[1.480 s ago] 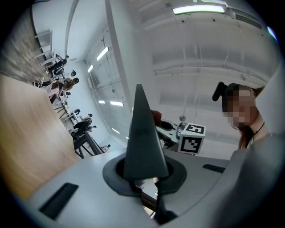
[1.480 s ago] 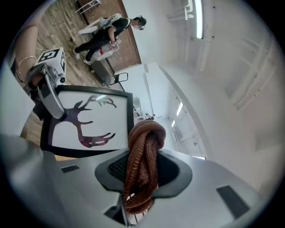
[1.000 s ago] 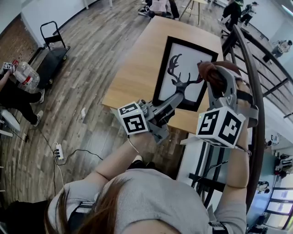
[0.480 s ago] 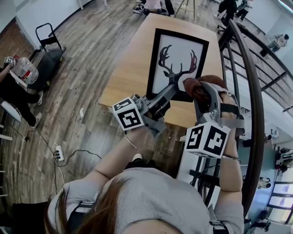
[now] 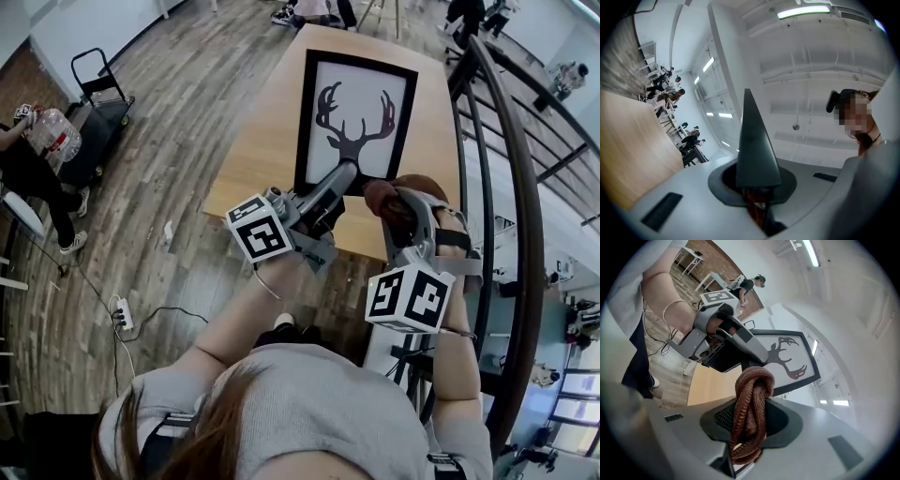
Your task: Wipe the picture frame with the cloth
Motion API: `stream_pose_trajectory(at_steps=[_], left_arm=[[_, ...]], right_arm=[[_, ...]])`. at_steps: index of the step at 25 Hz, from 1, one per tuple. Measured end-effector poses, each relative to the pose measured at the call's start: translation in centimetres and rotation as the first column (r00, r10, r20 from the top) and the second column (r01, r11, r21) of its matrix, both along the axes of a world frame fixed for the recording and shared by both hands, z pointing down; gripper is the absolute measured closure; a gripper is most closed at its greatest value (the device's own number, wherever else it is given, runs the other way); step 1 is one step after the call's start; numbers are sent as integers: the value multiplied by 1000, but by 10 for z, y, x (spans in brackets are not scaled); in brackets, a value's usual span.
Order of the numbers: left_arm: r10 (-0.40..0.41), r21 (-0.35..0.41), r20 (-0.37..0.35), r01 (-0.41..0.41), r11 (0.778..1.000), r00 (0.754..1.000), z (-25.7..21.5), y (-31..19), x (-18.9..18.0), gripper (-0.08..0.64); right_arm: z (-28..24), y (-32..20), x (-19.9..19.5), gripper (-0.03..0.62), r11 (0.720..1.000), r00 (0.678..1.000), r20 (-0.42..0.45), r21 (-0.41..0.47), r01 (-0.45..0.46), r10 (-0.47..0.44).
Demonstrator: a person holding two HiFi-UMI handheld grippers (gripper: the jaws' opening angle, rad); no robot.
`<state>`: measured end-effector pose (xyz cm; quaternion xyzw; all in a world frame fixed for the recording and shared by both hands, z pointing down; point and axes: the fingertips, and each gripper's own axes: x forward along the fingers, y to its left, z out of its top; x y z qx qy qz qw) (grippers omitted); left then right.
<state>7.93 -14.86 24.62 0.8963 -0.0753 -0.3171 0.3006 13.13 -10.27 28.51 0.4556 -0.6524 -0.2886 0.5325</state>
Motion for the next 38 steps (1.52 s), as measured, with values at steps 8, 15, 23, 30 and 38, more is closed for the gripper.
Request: stream_pose_trajectory(at_steps=[8,15,23,30,38], left_arm=[[-16,-62,0,16,998,1000,11,-19,-10,543],[36,-190,-43,-44,981,998,44,-20,-12,543],[34,-183,60,-22,983,998,74,4,-8,543],[143,-539,-66,-156,828,987,175,19,6,543],[162,-697,-64,-160,699,985,280,23,4,543]], right_arm=[[8,3,-26,459,999,935,353,-16,36,-28],[-48,6,1,459,978,323,940,161,-133,-111],[-48,11,28,459,924,291,946,232,-305,-142],[-20,13,33,459,934,296,951,179,-310,-84],[14,-1,32,459,943,313,949,135,-305,-34]])
